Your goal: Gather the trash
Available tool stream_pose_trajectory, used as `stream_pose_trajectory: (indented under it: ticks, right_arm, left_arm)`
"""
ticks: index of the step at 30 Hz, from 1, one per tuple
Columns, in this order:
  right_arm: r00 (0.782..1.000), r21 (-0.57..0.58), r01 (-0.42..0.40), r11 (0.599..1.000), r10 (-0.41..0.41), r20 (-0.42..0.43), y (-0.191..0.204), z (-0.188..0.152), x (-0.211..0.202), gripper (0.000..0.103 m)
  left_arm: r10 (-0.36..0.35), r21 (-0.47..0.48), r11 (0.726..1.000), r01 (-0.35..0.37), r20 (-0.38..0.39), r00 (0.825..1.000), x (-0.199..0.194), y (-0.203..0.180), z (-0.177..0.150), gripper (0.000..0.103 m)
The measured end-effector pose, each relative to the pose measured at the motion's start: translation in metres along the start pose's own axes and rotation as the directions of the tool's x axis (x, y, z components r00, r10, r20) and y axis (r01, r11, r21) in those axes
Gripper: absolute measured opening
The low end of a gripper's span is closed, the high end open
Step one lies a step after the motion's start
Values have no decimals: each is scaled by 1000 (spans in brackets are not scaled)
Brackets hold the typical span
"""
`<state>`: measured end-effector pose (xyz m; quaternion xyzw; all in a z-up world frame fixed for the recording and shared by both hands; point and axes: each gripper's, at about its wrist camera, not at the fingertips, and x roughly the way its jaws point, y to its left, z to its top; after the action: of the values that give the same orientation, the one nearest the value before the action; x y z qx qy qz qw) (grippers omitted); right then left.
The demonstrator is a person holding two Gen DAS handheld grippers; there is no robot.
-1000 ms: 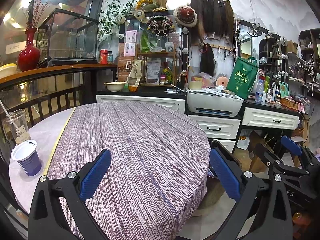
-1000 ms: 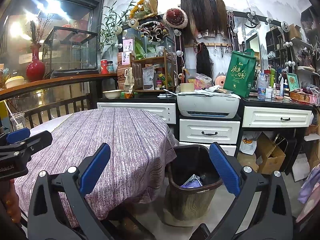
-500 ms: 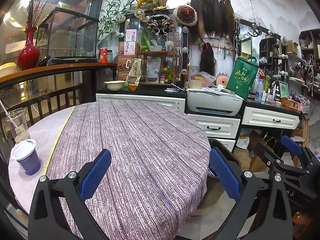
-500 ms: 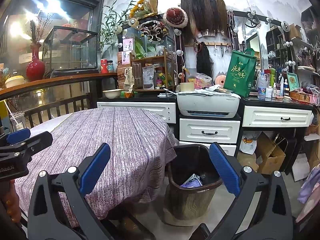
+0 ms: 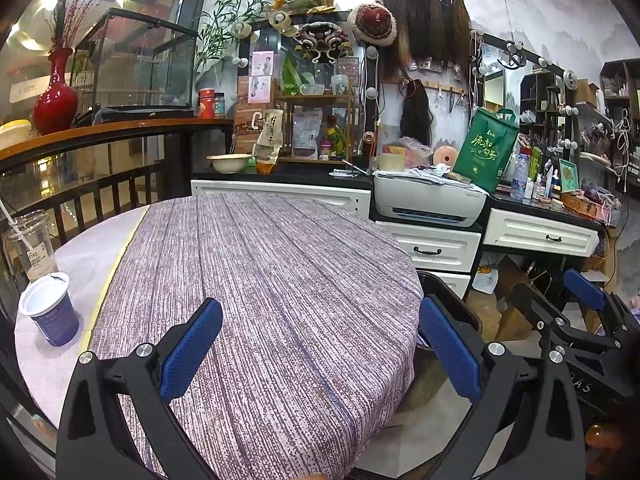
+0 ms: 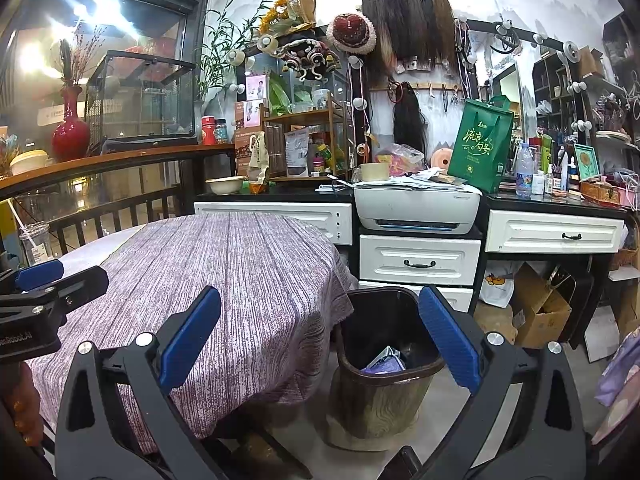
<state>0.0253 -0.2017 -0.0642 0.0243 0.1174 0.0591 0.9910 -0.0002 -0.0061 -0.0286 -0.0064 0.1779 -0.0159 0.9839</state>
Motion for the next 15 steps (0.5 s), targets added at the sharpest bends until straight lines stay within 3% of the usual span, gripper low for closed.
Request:
stream_pose_trajectory:
  ticks: [15]
  right_arm:
    - [1000,4,4,1000,-4,-1,-3,-2,2,97]
  left_arm:
    - [9,28,1000,-10,22,1000,-2,-6,1,98]
